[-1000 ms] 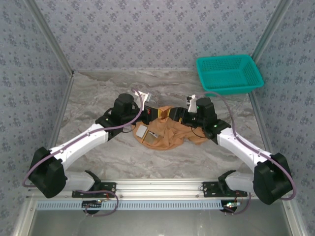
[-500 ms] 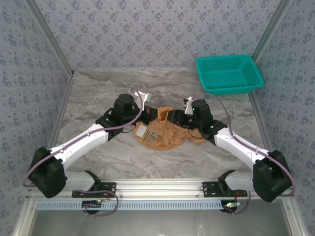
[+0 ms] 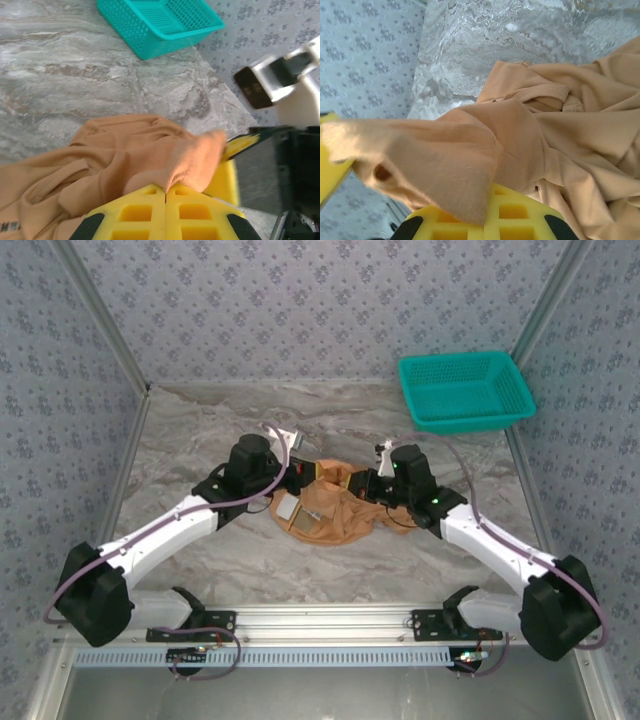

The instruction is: Fold the inside-out t-shirt

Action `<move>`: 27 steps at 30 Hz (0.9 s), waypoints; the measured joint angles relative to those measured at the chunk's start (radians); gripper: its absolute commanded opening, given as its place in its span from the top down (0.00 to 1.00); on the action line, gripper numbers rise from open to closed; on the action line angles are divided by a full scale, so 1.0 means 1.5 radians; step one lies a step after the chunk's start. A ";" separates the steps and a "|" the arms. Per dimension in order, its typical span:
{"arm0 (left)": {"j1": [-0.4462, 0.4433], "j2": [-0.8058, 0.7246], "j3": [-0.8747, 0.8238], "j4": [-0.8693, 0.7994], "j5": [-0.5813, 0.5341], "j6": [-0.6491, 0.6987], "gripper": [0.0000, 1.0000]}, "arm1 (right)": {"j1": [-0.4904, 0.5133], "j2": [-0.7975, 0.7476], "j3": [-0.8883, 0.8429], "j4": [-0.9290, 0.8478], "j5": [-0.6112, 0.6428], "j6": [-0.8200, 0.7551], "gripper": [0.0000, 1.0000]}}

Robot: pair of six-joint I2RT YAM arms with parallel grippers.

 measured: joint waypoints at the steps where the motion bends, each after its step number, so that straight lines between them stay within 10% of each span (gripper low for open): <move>1: 0.007 -0.008 -0.011 -0.001 -0.001 0.000 1.00 | -0.002 -0.011 0.000 -0.008 0.000 -0.012 1.00; 13: 0.063 -0.031 -0.115 0.007 0.058 -0.039 0.81 | -0.004 -0.008 0.024 -0.028 -0.058 -0.133 1.00; 27: -0.036 0.003 -0.092 -0.050 -0.074 0.099 0.35 | 0.019 0.023 0.035 0.006 -0.105 -0.154 1.00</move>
